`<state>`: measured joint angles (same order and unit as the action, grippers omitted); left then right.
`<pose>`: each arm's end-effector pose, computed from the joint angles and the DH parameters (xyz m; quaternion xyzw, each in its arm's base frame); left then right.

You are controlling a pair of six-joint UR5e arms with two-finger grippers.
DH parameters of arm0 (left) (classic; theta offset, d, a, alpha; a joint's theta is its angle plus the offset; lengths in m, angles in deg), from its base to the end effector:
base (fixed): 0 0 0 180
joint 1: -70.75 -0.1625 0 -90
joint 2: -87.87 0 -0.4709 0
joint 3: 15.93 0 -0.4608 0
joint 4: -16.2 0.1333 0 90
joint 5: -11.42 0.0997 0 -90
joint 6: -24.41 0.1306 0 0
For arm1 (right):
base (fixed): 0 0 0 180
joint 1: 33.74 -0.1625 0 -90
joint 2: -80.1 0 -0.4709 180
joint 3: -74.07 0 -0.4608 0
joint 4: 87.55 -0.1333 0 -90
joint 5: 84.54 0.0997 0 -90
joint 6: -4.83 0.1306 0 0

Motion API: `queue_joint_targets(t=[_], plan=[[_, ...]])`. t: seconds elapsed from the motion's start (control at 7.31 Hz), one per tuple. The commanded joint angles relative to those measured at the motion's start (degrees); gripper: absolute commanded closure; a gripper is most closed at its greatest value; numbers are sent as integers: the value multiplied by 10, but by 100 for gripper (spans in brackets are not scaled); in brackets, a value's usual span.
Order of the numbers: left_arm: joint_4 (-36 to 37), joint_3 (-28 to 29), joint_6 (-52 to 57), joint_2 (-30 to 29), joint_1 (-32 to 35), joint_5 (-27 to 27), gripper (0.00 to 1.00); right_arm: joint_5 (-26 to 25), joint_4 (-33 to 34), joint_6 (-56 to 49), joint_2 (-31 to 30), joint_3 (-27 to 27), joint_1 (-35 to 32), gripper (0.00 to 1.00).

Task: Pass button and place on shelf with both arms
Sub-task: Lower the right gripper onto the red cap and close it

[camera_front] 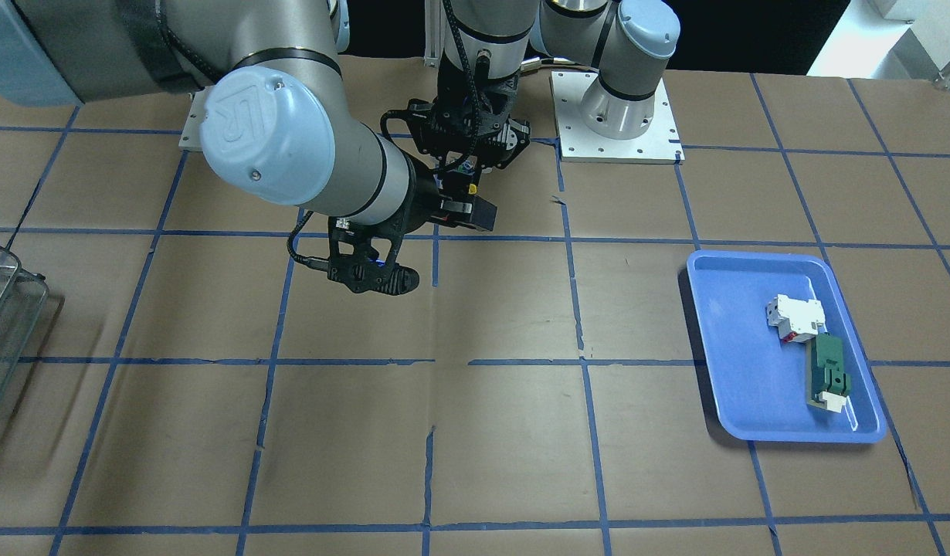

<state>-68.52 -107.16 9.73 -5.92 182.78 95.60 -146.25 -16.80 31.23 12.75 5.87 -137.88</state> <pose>-0.3573 -0.4924 0.4626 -0.0641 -0.9966 -0.0138 0.0489 0.3594 -0.6274 0.4480 0.1444 0.9448 0.2421 0.1671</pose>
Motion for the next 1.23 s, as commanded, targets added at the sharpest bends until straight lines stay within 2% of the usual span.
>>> queue_joint_targets(t=[0.0,0.27,0.41,1.09], plan=[[0,0,0,0,-1,-1,97,2,0,1,1,0,0,29],[0,0,0,0,-1,-1,97,3,0,1,1,0,0,30],[0,0,0,0,-1,-1,96,4,0,1,1,0,0,34],[0,0,0,0,-1,-1,95,6,-5,1,-1,-4,0,34]])
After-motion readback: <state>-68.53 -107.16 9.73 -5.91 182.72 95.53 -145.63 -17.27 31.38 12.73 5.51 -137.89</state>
